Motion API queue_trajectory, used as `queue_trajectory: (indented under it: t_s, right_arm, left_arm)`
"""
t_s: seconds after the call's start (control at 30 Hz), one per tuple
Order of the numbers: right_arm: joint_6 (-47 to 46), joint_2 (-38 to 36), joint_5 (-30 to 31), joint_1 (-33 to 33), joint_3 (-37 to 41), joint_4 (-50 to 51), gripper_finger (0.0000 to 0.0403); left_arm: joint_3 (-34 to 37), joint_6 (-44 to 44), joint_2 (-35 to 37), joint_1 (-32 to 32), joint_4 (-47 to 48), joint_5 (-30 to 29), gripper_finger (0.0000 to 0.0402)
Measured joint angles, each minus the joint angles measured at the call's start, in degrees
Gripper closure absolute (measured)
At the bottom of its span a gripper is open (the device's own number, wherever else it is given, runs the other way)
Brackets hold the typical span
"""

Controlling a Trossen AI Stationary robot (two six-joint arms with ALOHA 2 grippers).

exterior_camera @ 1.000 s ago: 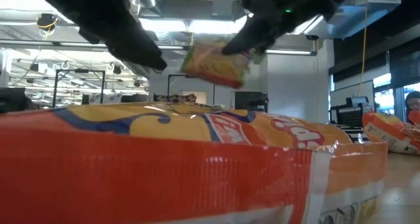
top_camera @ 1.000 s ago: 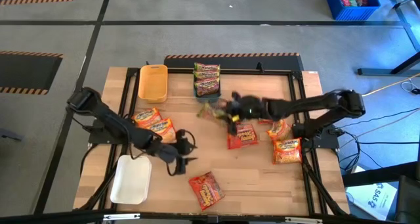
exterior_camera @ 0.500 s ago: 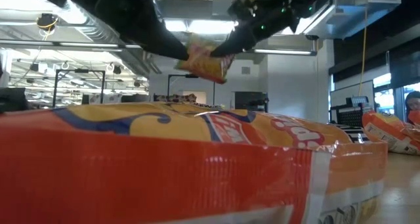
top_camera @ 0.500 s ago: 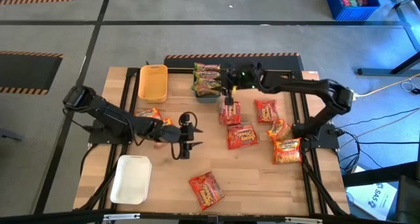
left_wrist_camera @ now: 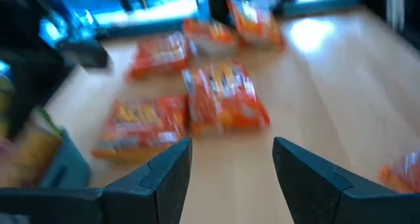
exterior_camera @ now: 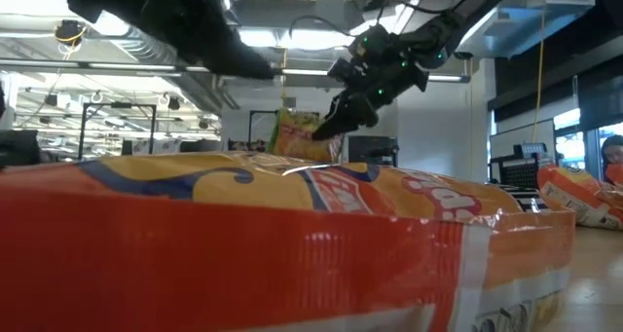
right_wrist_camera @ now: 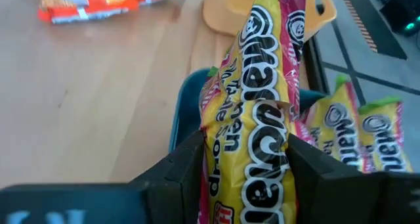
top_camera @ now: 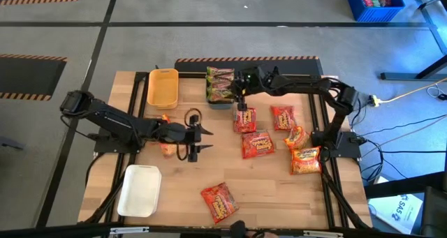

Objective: Sort Maruchan noodles
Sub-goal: Put the green noodle pack into the blue bin

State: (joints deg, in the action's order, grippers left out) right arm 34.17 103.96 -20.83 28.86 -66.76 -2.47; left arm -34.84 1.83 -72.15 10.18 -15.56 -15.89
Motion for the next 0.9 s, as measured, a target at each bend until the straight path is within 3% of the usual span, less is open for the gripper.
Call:
queue_trajectory:
  t_s: [0.23,0.5,0.7,0.9]
  right_arm:
    - [0.94,3.31,1.45,0.07,0.00,-0.67,0.0265]
    - [0.37,5.05,6.40,-0.84,-0.02,-2.10,0.0255]
    - [0.43,5.05,10.79,-2.69,-0.02,-2.43,0.0184]
    - [2.64,2.96,21.81,-6.64,0.02,-1.61,0.0121]
  left_arm:
    - [6.22,2.04,6.30,-0.70,-13.96,-0.58,0.0193]
    - [6.94,1.82,7.34,-0.68,-15.36,-0.53,0.0193]
    - [6.94,1.77,7.34,-0.68,-15.18,-0.53,0.0193]
    - [6.94,0.50,7.32,-0.39,-15.22,0.01,0.0193]
